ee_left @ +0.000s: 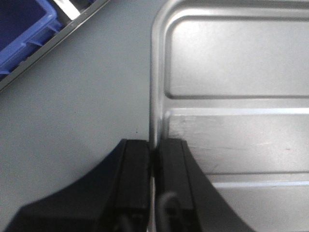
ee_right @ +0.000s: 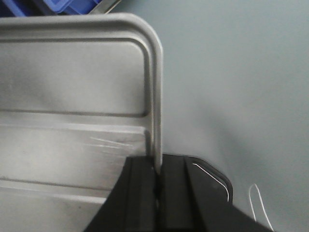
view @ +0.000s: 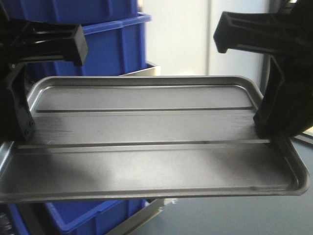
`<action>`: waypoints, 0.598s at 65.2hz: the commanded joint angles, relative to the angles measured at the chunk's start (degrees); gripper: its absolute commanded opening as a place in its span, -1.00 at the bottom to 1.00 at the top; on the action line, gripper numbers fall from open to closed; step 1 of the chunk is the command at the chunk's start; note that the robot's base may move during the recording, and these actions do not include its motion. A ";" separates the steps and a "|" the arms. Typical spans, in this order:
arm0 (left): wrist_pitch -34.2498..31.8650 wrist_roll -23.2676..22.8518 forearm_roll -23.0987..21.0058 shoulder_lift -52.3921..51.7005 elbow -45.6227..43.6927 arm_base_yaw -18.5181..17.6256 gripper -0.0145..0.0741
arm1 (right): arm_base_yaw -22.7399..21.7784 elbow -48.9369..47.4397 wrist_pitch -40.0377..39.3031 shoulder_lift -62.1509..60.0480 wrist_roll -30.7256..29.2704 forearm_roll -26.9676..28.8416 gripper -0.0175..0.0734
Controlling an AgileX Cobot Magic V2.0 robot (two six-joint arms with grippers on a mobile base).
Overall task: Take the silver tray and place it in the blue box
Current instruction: 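Keep holding the tray while the base drives to the blue bins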
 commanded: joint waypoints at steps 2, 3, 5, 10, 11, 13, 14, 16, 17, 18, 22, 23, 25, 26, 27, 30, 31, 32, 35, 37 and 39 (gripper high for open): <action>-0.43 -0.44 1.43 -1.58 -1.40 -0.34 -0.70 | -0.01 -1.45 -2.10 -1.45 -0.26 -1.49 -0.49; -0.43 -0.44 1.43 -1.58 -1.40 -0.34 -0.70 | -0.01 -1.45 -2.10 -1.45 -0.26 -1.49 -0.49; -0.43 -0.44 1.43 -1.58 -1.40 -0.34 -0.70 | -0.01 -1.45 -2.10 -1.45 -0.26 -1.49 -0.49; -0.43 -0.44 1.43 -1.58 -1.40 -0.34 -0.70 | -0.01 -1.45 -2.10 -1.45 -0.26 -1.49 -0.49; -0.43 -0.44 1.43 -1.58 -1.40 -0.34 -0.70 | -0.01 -1.45 -2.10 -1.45 -0.26 -1.49 -0.49; -0.43 -0.44 1.43 -1.58 -1.40 -0.34 -0.70 | -0.01 -1.45 -2.10 -1.45 -0.26 -1.49 -0.49; -0.43 -0.44 1.43 -1.58 -1.40 -0.34 -0.70 | -0.01 -1.45 -2.10 -1.45 -0.26 -1.49 -0.49; -0.43 -0.44 1.43 -1.58 -1.40 -0.34 -0.70 | -0.01 -1.45 -2.10 -1.45 -0.26 -1.49 -0.49; -0.43 -0.44 1.43 -1.58 -1.40 -0.34 -0.70 | -0.01 -1.45 -2.10 -1.45 -0.26 -1.49 -0.49; -0.43 -0.44 1.43 -1.58 -1.40 -0.34 -0.70 | -0.01 -1.45 -2.10 -1.45 -0.26 -1.49 -0.49; -0.43 -0.44 1.43 -1.58 -1.40 -0.34 -0.70 | -0.01 -1.45 -2.10 -1.45 -0.26 -1.49 -0.49; -0.43 -0.44 1.43 -1.58 -1.40 -0.34 -0.70 | -0.01 -1.45 -2.10 -1.45 -0.26 -1.49 -0.49; -0.43 -0.44 1.43 -1.58 -1.40 -0.34 -0.70 | -0.01 -1.45 -2.10 -1.45 -0.26 -1.49 -0.49; -0.43 -0.44 1.43 -1.58 -1.40 -0.34 -0.70 | -0.01 -1.45 -2.10 -1.45 -0.26 -1.49 -0.49; -0.43 -0.44 1.43 -1.58 -1.40 -0.34 -0.70 | -0.01 -1.45 -2.10 -1.45 -0.26 -1.49 -0.49; -0.43 -0.44 1.43 -1.58 -1.40 -0.34 -0.70 | -0.01 -1.45 -2.10 -1.45 -0.26 -1.49 -0.49; -0.43 -0.44 1.43 -1.58 -1.40 -0.34 -0.70 | -0.01 -1.45 -2.10 -1.45 -0.26 -1.49 -0.49; -0.43 -0.44 1.43 -1.58 -1.40 -0.34 -0.70 | -0.01 -1.45 -2.10 -1.45 -0.26 -1.49 -0.49; -0.43 -0.44 1.43 -1.58 -1.40 -0.34 -0.70 | -0.01 -1.45 -2.10 -1.45 -0.26 -1.49 -0.49; -0.43 -0.44 1.43 -1.58 -1.40 -0.34 -0.70 | -0.01 -1.45 -2.10 -1.45 -0.26 -1.49 -0.49; -0.43 -0.44 1.43 -1.58 -1.40 -0.34 -0.70 | -0.01 -1.45 -2.10 -1.45 -0.26 -1.49 -0.49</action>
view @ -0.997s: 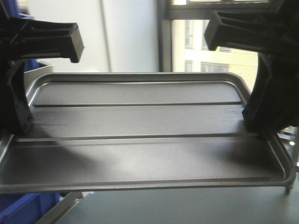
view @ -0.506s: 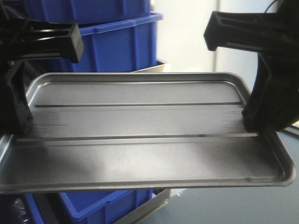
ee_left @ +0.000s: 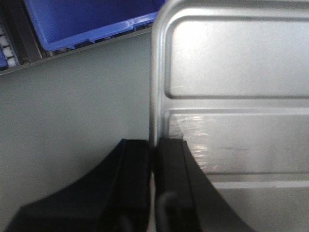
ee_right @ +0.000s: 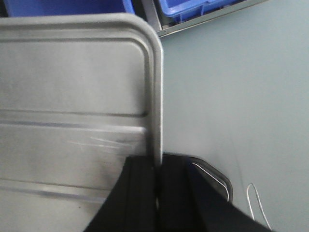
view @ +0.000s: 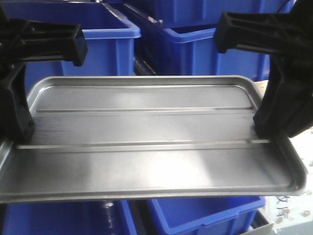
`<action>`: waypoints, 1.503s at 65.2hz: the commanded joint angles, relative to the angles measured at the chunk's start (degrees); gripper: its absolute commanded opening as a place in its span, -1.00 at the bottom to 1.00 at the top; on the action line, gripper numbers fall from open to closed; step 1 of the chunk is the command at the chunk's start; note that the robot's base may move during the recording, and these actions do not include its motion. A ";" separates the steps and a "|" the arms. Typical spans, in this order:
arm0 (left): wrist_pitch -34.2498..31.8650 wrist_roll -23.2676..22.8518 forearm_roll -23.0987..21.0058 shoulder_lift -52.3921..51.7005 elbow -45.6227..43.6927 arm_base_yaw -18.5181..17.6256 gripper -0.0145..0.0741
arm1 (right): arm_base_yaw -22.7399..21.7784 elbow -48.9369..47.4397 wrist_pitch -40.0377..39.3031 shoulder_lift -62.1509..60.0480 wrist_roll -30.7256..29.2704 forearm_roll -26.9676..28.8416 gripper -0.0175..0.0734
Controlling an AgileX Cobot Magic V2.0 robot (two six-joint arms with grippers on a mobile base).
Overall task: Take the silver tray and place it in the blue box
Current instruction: 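Keep holding the tray while the base drives to the blue bins, then carry the tray with both grippers over the open blue bin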
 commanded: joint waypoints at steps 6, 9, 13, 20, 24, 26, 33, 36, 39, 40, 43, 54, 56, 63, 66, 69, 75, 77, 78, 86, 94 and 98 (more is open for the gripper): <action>-0.43 -0.44 1.43 -1.58 -1.40 -0.34 -0.70 | -0.01 -1.45 -2.10 -1.45 -0.26 -1.49 -0.49; -0.43 -0.44 1.43 -1.58 -1.40 -0.34 -0.70 | -0.01 -1.45 -2.10 -1.45 -0.26 -1.49 -0.49; -0.43 -0.44 1.43 -1.58 -1.40 -0.34 -0.70 | -0.01 -1.45 -2.10 -1.45 -0.26 -1.49 -0.49; -0.43 -0.44 1.43 -1.58 -1.40 -0.34 -0.70 | -0.01 -1.45 -2.10 -1.45 -0.26 -1.49 -0.49; -0.43 -0.44 1.43 -1.58 -1.40 -0.34 -0.70 | -0.01 -1.45 -2.10 -1.45 -0.26 -1.49 -0.49; -0.43 -0.44 1.43 -1.58 -1.40 -0.34 -0.70 | -0.01 -1.45 -2.10 -1.45 -0.26 -1.49 -0.49; -0.43 -0.44 1.43 -1.58 -1.40 -0.34 -0.70 | -0.01 -1.45 -2.10 -1.45 -0.26 -1.49 -0.49; -0.43 -0.44 1.43 -1.58 -1.40 -0.34 -0.70 | -0.01 -1.45 -2.10 -1.45 -0.26 -1.49 -0.49; -0.43 -0.44 1.43 -1.58 -1.40 -0.34 -0.70 | -0.01 -1.45 -2.10 -1.45 -0.26 -1.49 -0.49; -0.43 -0.44 1.43 -1.58 -1.40 -0.34 -0.70 | -0.01 -1.45 -2.10 -1.45 -0.26 -1.49 -0.49; -0.43 -0.44 1.43 -1.58 -1.40 -0.34 -0.70 | -0.01 -1.45 -2.10 -1.45 -0.26 -1.49 -0.49; -0.43 -0.44 1.43 -1.58 -1.40 -0.34 -0.70 | -0.01 -1.45 -2.10 -1.45 -0.26 -1.49 -0.49; -0.43 -0.44 1.43 -1.58 -1.40 -0.34 -0.70 | -0.01 -1.45 -2.10 -1.45 -0.26 -1.49 -0.49; -0.43 -0.44 1.43 -1.58 -1.40 -0.34 -0.70 | -0.01 -1.45 -2.10 -1.45 -0.26 -1.49 -0.49; -0.43 -0.44 1.43 -1.58 -1.40 -0.34 -0.70 | -0.01 -1.45 -2.10 -1.45 -0.26 -1.49 -0.49; -0.43 -0.44 1.43 -1.58 -1.40 -0.34 -0.70 | -0.01 -1.45 -2.10 -1.45 -0.26 -1.49 -0.49; -0.43 -0.44 1.43 -1.58 -1.40 -0.34 -0.70 | -0.01 -1.45 -2.10 -1.45 -0.26 -1.49 -0.49; -0.43 -0.44 1.43 -1.58 -1.40 -0.34 -0.70 | -0.01 -1.45 -2.10 -1.45 -0.26 -1.49 -0.49; -0.43 -0.44 1.43 -1.58 -1.40 -0.34 -0.70 | -0.01 -1.45 -2.10 -1.45 -0.26 -1.49 -0.49; -0.43 -0.44 1.43 -1.58 -1.40 -0.34 -0.70 | -0.01 -1.45 -2.10 -1.45 -0.26 -1.49 -0.49; -0.43 -0.44 1.43 -1.58 -1.40 -0.34 -0.70 | -0.01 -1.45 -2.10 -1.45 -0.26 -1.49 -0.49; -0.43 -0.44 1.43 -1.58 -1.40 -0.34 -0.70 | -0.01 -1.45 -2.10 -1.45 -0.26 -1.49 -0.49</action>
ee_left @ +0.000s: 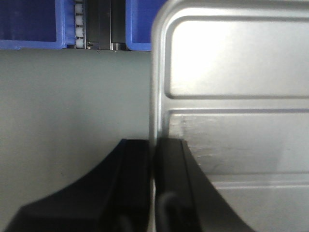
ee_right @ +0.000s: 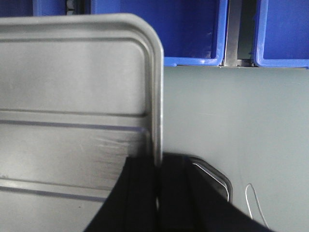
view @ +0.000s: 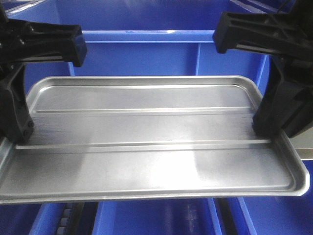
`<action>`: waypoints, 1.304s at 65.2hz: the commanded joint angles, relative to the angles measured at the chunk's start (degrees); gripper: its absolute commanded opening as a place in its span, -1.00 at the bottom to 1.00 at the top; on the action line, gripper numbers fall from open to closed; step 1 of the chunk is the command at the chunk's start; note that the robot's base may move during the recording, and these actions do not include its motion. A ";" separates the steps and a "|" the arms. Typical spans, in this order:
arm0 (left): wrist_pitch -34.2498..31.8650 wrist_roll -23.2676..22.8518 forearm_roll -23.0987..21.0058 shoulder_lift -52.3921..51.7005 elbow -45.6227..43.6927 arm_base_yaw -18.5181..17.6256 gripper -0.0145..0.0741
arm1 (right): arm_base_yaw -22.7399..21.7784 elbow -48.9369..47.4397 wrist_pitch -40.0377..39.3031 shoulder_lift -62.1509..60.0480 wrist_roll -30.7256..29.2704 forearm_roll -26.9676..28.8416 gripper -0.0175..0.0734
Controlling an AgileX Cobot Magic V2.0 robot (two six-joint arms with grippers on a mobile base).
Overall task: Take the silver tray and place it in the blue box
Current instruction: 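Carry the tray with both grippers over the open blue bin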
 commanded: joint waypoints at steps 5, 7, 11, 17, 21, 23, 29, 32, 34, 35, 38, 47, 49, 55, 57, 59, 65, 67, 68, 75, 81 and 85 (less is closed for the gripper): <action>-0.64 -0.44 1.43 -1.58 -1.40 -0.34 -0.70 | -0.01 -1.45 -2.10 -1.45 -0.26 -1.49 -0.49; -0.64 -0.44 1.43 -1.58 -1.40 -0.34 -0.70 | -0.01 -1.45 -2.10 -1.45 -0.26 -1.49 -0.49; -0.64 -0.44 1.43 -1.58 -1.40 -0.34 -0.70 | -0.01 -1.45 -2.10 -1.45 -0.26 -1.49 -0.49; -0.64 -0.44 1.43 -1.58 -1.40 -0.34 -0.70 | -0.01 -1.45 -2.10 -1.45 -0.26 -1.49 -0.49; -0.64 -0.44 1.43 -1.58 -1.40 -0.34 -0.70 | -0.01 -1.45 -2.10 -1.45 -0.26 -1.49 -0.49; -0.64 -0.44 1.43 -1.58 -1.40 -0.34 -0.70 | -0.01 -1.45 -2.10 -1.45 -0.26 -1.49 -0.49; -0.64 -0.44 1.43 -1.58 -1.40 -0.34 -0.70 | -0.01 -1.45 -2.10 -1.45 -0.26 -1.49 -0.49; -0.64 -0.44 1.43 -1.58 -1.40 -0.34 -0.70 | -0.01 -1.45 -2.10 -1.45 -0.26 -1.49 -0.49; -0.64 -0.44 1.43 -1.58 -1.40 -0.34 -0.70 | -0.01 -1.45 -2.10 -1.45 -0.26 -1.49 -0.49; -0.64 -0.44 1.43 -1.58 -1.40 -0.34 -0.70 | -0.01 -1.45 -2.10 -1.45 -0.26 -1.49 -0.49; -0.76 -0.44 1.43 -1.58 -1.40 -0.34 -0.70 | -0.01 -1.45 -2.10 -1.45 -0.26 -1.49 -0.49; -0.76 -0.44 1.43 -1.58 -1.40 -0.34 -0.70 | -0.01 -1.45 -2.10 -1.45 -0.26 -1.49 -0.49; -0.76 -0.44 1.43 -1.58 -1.40 -0.34 -0.70 | -0.01 -1.45 -2.10 -1.45 -0.26 -1.49 -0.49; -0.76 -0.44 1.43 -1.58 -1.40 -0.34 -0.70 | -0.01 -1.45 -2.10 -1.45 -0.26 -1.49 -0.49; -0.76 -0.44 1.43 -1.58 -1.40 -0.34 -0.70 | -0.01 -1.45 -2.10 -1.45 -0.26 -1.49 -0.49; -0.76 -0.44 1.43 -1.58 -1.40 -0.34 -0.70 | -0.01 -1.45 -2.24 -1.45 -0.26 -1.49 -0.49; -0.76 -0.44 1.43 -1.58 -1.40 -0.34 -0.70 | -0.01 -1.45 -2.83 -1.45 -0.26 -1.49 -0.49; -0.76 -0.44 1.43 -1.58 -1.40 -0.34 -0.70 | -0.01 -1.45 -2.83 -1.45 -0.26 -1.49 -0.49; -0.76 -0.44 1.43 -1.58 -1.40 -0.34 -0.70 | -0.01 -1.45 -2.83 -1.45 -0.26 -1.49 -0.49; -0.89 1.03 1.54 -1.58 -1.40 -0.34 -0.70 | -0.01 -1.45 -2.83 -1.45 -0.26 -1.49 -0.49; -1.14 1.27 1.25 -1.69 -1.40 -0.34 -0.70 | -0.01 -1.45 -3.35 -1.45 -0.26 -1.49 -0.49; -1.24 2.10 1.14 -1.69 -1.40 -0.34 -0.70 | -0.01 -1.45 -3.41 -1.45 -0.26 -1.49 -0.49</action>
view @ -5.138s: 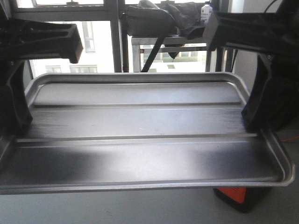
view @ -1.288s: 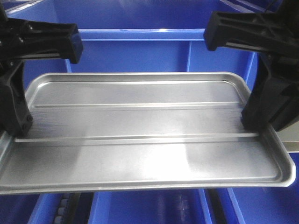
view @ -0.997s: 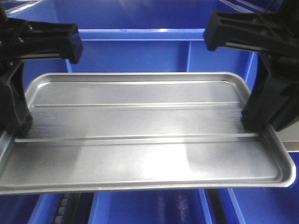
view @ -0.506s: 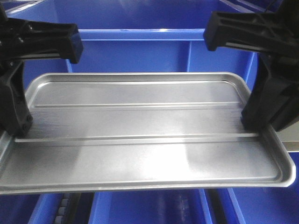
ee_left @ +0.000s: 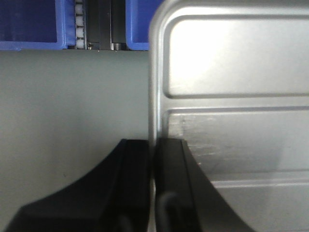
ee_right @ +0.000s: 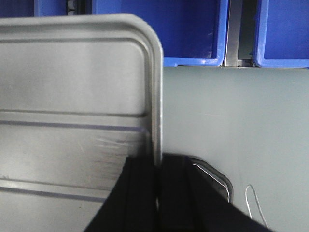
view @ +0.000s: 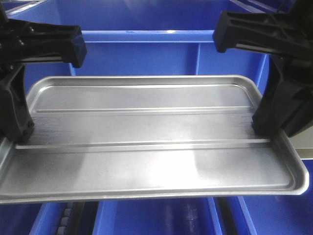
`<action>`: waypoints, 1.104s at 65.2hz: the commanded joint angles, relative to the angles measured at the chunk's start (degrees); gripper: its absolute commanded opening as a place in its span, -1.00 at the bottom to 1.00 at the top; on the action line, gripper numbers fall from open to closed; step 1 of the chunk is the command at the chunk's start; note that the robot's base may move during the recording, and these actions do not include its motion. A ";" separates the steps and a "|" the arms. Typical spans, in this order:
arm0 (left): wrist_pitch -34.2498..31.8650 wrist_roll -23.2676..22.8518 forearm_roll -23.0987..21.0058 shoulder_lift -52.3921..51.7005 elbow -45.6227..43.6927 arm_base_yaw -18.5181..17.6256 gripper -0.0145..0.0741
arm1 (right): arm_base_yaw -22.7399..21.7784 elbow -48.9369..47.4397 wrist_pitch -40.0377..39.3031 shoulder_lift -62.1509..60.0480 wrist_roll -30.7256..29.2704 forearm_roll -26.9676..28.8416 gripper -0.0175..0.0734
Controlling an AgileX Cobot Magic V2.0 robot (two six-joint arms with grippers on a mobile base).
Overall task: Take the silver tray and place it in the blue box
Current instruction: 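Carry the tray with both grippers over the open blue bin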
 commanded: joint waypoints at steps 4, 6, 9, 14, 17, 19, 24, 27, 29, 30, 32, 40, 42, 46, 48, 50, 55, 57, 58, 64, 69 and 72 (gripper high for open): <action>-1.51 1.09 1.14 -1.69 -1.40 -0.34 -0.70 | -0.01 -1.45 -3.17 -1.45 -0.26 -1.49 -0.49; -2.16 1.36 1.14 -1.69 -1.40 -0.34 -0.70 | -0.01 -1.45 -3.18 -1.45 -0.26 -1.43 -0.49; -3.96 2.18 0.63 -1.79 -1.40 -0.34 -0.70 | -0.01 -1.45 -3.18 -1.45 -0.26 -1.43 -0.49; -6.85 2.93 0.06 -1.82 -1.40 -0.34 -0.70 | -0.01 -1.45 -3.12 -1.45 -0.26 -1.43 -0.49; -6.85 3.42 -0.04 -1.82 -1.40 -0.34 -0.70 | -0.01 -1.45 -3.12 -1.45 -0.26 -1.43 -0.49; -6.85 4.12 -0.36 -1.82 -1.40 -0.34 -0.70 | -0.01 -1.45 -3.12 -1.45 -0.26 -1.43 -0.49; -7.24 4.94 -1.22 -1.82 -1.40 -0.22 -0.70 | -0.01 -1.45 -3.12 -1.45 -0.26 -1.37 -0.49; -7.54 5.08 -1.92 -1.82 -1.40 0.41 -0.68 | -0.01 -1.45 -3.12 -1.45 -0.26 -1.37 -0.49; -8.06 5.37 -2.24 -1.82 -1.40 0.89 -0.68 | -0.01 -1.45 -3.12 -1.45 -0.26 -1.37 -0.49; -8.30 5.50 -2.51 -1.82 -1.40 1.17 -0.68 | -0.01 -1.45 -3.12 -1.45 -0.26 -1.37 -0.49; -8.77 5.74 -3.06 -1.82 -1.40 1.72 -0.68 | -0.01 -1.45 -3.12 -1.45 -0.26 -1.37 -0.49; -9.94 7.42 -4.92 -1.82 -1.40 3.43 -0.68 | -0.01 -2.26 -2.96 -1.45 -0.31 -1.13 -0.49; -9.94 7.88 -5.19 -1.82 -1.40 3.53 -0.68 | -0.09 -2.79 -3.03 -1.45 -0.31 -1.14 -0.49; -10.17 8.57 -5.33 -1.82 -1.40 3.64 -0.68 | -0.07 -3.74 -2.95 -1.45 -0.38 -1.14 -0.49; -10.29 8.69 -5.33 -1.82 -1.40 3.64 -0.68 | -0.27 -4.48 -2.82 -1.45 -0.53 -1.14 -0.49; -10.75 8.98 -5.61 -1.82 -1.52 3.64 -0.68 | -0.46 -5.02 -2.70 -1.45 -1.01 -1.06 -0.49; -11.49 10.96 -6.93 -1.82 -2.52 3.64 -0.68 | -0.92 -6.32 -2.59 -1.45 -3.67 0.42 -0.49; -11.65 11.99 -7.33 -1.82 -3.11 3.64 -0.68 | -1.17 -6.61 -2.64 -1.45 -4.34 0.99 -0.49; -11.65 12.42 -7.47 -1.82 -3.41 3.64 -0.68 | -1.32 -6.83 -2.65 -1.45 -5.01 1.72 -0.49; -11.65 13.89 -7.69 -1.82 -5.63 4.07 -0.68 | -2.39 -7.74 -3.06 -1.39 -7.35 4.26 -0.49; -11.65 16.64 -8.80 -1.82 -7.38 5.61 -0.68 | -3.22 -8.56 -3.19 -1.39 -8.24 5.20 -0.49; -11.65 18.93 -10.63 -1.82 -8.46 6.90 -0.68 | -3.51 -9.23 -3.19 -1.39 -8.73 5.21 -0.49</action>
